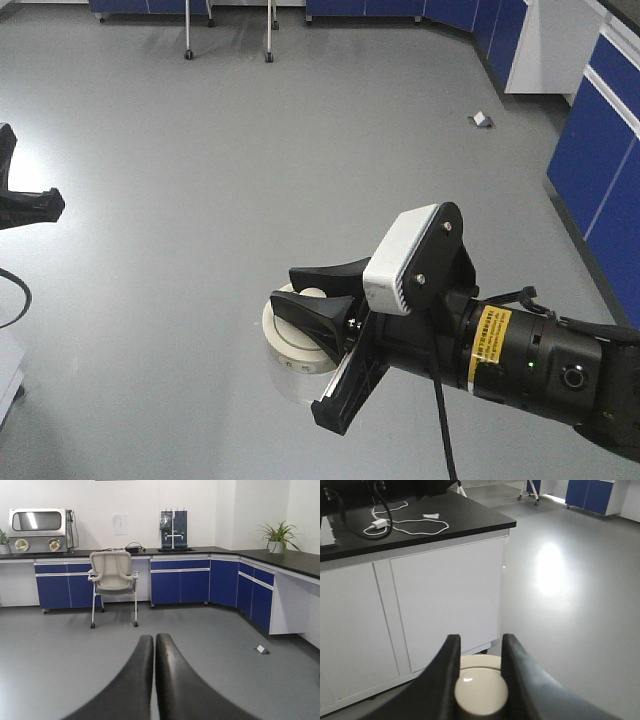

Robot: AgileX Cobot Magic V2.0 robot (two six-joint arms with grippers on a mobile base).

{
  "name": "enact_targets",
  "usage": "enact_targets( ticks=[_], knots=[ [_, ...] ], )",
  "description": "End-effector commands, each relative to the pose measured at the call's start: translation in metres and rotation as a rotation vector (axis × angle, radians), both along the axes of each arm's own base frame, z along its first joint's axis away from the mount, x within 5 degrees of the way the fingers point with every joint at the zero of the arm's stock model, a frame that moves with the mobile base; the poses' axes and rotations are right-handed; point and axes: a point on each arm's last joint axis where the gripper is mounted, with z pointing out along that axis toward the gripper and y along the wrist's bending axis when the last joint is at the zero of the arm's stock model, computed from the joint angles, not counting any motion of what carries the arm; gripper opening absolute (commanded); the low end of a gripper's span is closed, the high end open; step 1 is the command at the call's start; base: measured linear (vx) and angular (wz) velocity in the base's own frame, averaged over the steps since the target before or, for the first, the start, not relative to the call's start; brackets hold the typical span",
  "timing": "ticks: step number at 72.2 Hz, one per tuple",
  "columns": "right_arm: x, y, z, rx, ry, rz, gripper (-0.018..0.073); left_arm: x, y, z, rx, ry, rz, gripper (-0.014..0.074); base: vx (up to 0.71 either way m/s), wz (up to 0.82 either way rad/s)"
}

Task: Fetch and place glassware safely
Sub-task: 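Hold the jar in the right gripper while the base turns away, then carry the jar in the right gripper toward a black lab bench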

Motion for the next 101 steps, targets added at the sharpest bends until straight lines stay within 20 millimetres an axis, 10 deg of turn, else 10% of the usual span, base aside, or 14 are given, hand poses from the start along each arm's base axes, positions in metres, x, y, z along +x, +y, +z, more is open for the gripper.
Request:
enact_targets(
  ticks=[1, 101],
  knots=[
    [-0.0037, 0.0012, 0.0238, 0.107, -0.064, 0.036, -0.0004, -0.002, 0.0004, 0.0211, -0.019, -0.123, 0.001, 0.0001, 0.59, 0.05],
    [-0.0037, 0.0012, 0.0238, 0.107, -0.064, 0.036, -0.0004, -0.0021, 0.0004, 0.0212, -0.019, -0.123, 0.001, 0.0001, 0.61, 0.01]
  ],
)
